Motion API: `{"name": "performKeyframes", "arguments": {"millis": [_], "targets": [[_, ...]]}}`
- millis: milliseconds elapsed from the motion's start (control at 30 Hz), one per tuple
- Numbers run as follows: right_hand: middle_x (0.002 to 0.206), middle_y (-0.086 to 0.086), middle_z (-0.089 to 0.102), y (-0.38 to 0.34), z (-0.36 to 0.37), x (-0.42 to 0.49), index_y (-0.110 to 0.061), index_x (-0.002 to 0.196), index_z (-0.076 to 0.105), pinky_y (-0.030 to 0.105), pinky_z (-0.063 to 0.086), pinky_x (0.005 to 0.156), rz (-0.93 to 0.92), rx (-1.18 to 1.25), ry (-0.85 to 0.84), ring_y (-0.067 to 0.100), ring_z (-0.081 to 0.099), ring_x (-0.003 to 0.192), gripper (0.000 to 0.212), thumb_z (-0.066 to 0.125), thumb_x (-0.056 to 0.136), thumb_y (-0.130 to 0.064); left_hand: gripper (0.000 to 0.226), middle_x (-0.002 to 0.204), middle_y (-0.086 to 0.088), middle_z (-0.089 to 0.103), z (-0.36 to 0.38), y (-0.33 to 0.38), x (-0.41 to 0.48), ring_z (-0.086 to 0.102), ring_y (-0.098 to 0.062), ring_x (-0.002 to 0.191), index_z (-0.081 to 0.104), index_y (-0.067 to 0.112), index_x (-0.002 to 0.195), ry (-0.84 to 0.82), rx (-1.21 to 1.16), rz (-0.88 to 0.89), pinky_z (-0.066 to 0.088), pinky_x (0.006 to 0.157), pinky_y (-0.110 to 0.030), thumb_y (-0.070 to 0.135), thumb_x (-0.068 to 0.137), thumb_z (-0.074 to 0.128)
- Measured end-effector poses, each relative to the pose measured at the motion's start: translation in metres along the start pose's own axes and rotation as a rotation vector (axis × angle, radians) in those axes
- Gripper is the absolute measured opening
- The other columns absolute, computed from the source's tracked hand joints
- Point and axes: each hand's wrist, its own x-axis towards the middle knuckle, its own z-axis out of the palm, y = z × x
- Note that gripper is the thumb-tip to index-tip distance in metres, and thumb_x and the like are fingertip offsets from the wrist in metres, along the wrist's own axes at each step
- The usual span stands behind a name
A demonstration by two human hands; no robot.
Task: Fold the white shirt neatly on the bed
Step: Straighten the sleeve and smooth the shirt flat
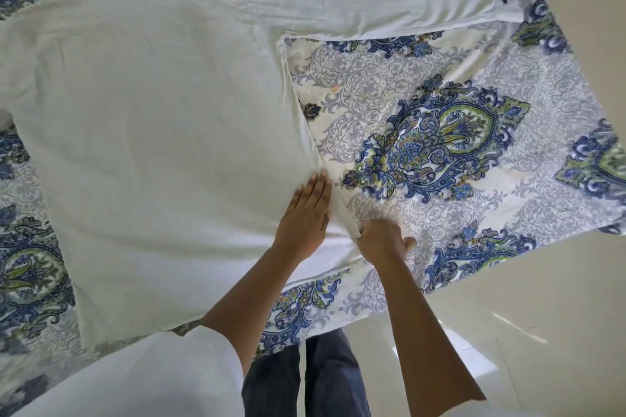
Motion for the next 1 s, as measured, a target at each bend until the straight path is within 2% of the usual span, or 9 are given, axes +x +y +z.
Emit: {"name": "performKeyframes", "arguments": {"millis": [133, 267, 333, 467, 567, 667, 833, 900, 1000], "targets": [[0.124, 0.006, 0.05, 0.004, 0.015, -0.023, -0.015, 0.116, 0.056, 0.041, 0.025, 0.101, -0.01, 0.038, 0.21, 0.026, 0.04, 0.12, 0.032, 0.05, 0.085, -0.013, 0.058, 0.147, -0.011, 0.039, 0.008, -0.001, -0.039, 0.038, -0.025, 0.135, 0.038, 0.003, 0.14, -0.038, 0.02, 0.132, 0.037, 0.106, -0.043, 0.023, 0.086, 0.03], [0.108, 0.017, 0.059, -0.037, 0.026, -0.035, -0.003, 0.102, 0.062, 0.05, 0.046, 0.087, -0.417, 0.255, 0.539, 0.039, 0.053, 0.103, 0.025, 0.053, 0.078, -0.005, 0.051, 0.139, -0.01, 0.05, -0.007, -0.022, -0.062, 0.047, -0.022, 0.129, 0.046, 0.005, 0.135, 0.001, -0.025, 0.251, 0.042, 0.103, -0.037, 0.014, 0.086, 0.033], [0.105, 0.018, 0.063, -0.066, 0.031, -0.03, 0.0, 0.101, 0.063, 0.049, 0.053, 0.082, -0.62, 0.274, 0.554, 0.04, 0.059, 0.099, 0.03, 0.045, 0.078, -0.007, 0.05, 0.137, -0.016, 0.051, -0.022, -0.048, -0.057, 0.049, -0.029, 0.126, 0.047, 0.0, 0.132, 0.11, -0.063, 0.126, 0.036, 0.107, -0.035, 0.008, 0.084, 0.034], [0.126, 0.018, 0.059, -0.118, 0.04, -0.003, 0.0, 0.12, 0.059, 0.044, 0.044, 0.101, -0.878, 0.084, 0.46, 0.031, 0.056, 0.119, 0.046, 0.033, 0.087, -0.019, 0.05, 0.144, -0.013, 0.043, -0.035, -0.118, -0.047, 0.043, -0.03, 0.131, 0.041, 0.004, 0.137, 0.122, 0.008, -0.141, 0.043, 0.101, -0.049, 0.02, 0.091, 0.032], [0.136, 0.014, 0.053, -0.115, 0.038, 0.029, -0.002, 0.128, 0.054, 0.04, 0.033, 0.105, -0.831, -0.076, 0.53, 0.027, 0.051, 0.126, 0.048, 0.034, 0.09, -0.024, 0.056, 0.15, -0.004, 0.034, -0.026, -0.155, -0.063, 0.03, -0.021, 0.139, 0.035, 0.012, 0.142, 0.113, 0.092, -0.268, 0.034, 0.106, -0.054, 0.034, 0.091, 0.031], [0.142, 0.02, 0.042, -0.124, 0.027, 0.039, 0.002, 0.135, 0.043, 0.038, 0.013, 0.114, -0.563, 0.101, 0.615, 0.033, 0.038, 0.134, 0.054, 0.023, 0.095, -0.029, 0.06, 0.152, -0.01, 0.03, -0.026, -0.166, -0.068, 0.027, -0.028, 0.14, 0.033, 0.005, 0.143, 0.196, 0.05, -0.468, 0.022, 0.109, -0.052, 0.038, 0.093, 0.026], [0.154, 0.012, 0.022, -0.211, 0.013, 0.046, -0.004, 0.145, 0.024, 0.034, 0.005, 0.118, -0.944, -0.092, 0.548, 0.025, 0.014, 0.144, 0.063, 0.008, 0.092, -0.032, 0.059, 0.156, -0.01, 0.018, -0.062, -0.169, 0.026, 0.017, -0.027, 0.144, 0.019, 0.007, 0.147, 0.263, 0.111, -0.295, 0.015, 0.116, -0.045, 0.034, 0.095, 0.021], [0.157, 0.007, 0.011, -0.224, -0.002, 0.075, -0.008, 0.148, 0.012, 0.031, 0.002, 0.117, -0.93, -0.112, 0.55, 0.02, 0.005, 0.146, 0.062, 0.004, 0.093, -0.034, 0.059, 0.159, -0.003, -0.002, -0.068, -0.191, 0.058, -0.002, -0.02, 0.146, 0.002, 0.012, 0.15, 0.237, 0.064, -0.347, -0.001, 0.118, -0.04, 0.039, 0.099, 0.018], [0.158, 0.008, 0.007, -0.207, -0.027, 0.113, -0.008, 0.149, 0.007, 0.032, 0.001, 0.118, -0.77, -0.122, 0.605, 0.02, 0.003, 0.146, 0.053, 0.015, 0.099, -0.025, 0.06, 0.159, 0.0, -0.005, -0.067, -0.224, 0.055, -0.007, -0.017, 0.146, -0.002, 0.016, 0.15, 0.207, 0.167, -0.36, -0.006, 0.117, -0.038, 0.04, 0.1, 0.02]]}}
